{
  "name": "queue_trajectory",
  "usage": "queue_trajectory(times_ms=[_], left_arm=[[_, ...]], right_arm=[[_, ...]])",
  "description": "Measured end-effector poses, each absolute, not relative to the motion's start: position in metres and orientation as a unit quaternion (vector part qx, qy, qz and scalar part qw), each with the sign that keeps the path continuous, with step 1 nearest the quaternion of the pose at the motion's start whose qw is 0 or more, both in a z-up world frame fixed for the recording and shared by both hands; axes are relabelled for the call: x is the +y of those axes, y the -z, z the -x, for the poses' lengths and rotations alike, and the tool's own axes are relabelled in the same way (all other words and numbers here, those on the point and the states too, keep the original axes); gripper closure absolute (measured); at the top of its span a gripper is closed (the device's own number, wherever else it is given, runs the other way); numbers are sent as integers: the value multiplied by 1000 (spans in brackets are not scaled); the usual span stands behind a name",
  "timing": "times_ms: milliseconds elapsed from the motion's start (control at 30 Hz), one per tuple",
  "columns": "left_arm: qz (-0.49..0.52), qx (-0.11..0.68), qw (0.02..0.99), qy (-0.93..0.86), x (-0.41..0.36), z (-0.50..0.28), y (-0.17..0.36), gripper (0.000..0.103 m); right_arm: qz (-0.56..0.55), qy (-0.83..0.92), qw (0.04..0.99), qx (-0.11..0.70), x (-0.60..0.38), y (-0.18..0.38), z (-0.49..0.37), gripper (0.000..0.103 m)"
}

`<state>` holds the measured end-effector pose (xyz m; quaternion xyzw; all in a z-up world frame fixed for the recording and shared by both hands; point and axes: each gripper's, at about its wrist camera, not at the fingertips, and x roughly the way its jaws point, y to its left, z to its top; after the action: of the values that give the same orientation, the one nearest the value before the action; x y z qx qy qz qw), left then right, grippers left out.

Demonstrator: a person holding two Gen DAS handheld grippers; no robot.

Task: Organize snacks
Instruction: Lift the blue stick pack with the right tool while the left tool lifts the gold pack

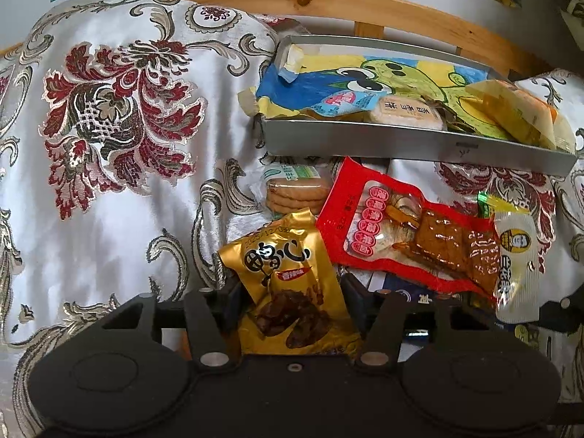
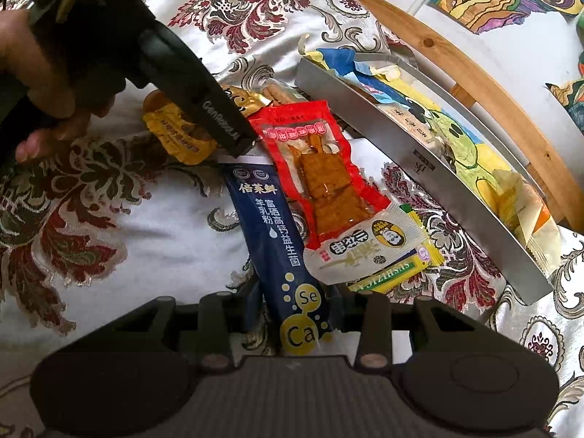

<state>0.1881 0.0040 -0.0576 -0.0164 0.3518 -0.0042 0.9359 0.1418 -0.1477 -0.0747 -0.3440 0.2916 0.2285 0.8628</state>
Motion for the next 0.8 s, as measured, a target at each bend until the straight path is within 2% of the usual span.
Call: queue_trajectory(times_ms=[200,500,667,800], left_arm=[[18,353,935,10,9,-176,55,56],[-1,354,935,25,10,-157,54,59],[-65,344,937,2,-3,-148,52,61],[-92,339,936,-10,-8,-137,52,62]], right_arm=[[345,-226,864,289,-145,76,-141,59],[328,-234,877,262,-145,80,-142,55],[343,-232,879,236,-140,84,-139,68],[366,-235,871,228,-133,86,-131,73]])
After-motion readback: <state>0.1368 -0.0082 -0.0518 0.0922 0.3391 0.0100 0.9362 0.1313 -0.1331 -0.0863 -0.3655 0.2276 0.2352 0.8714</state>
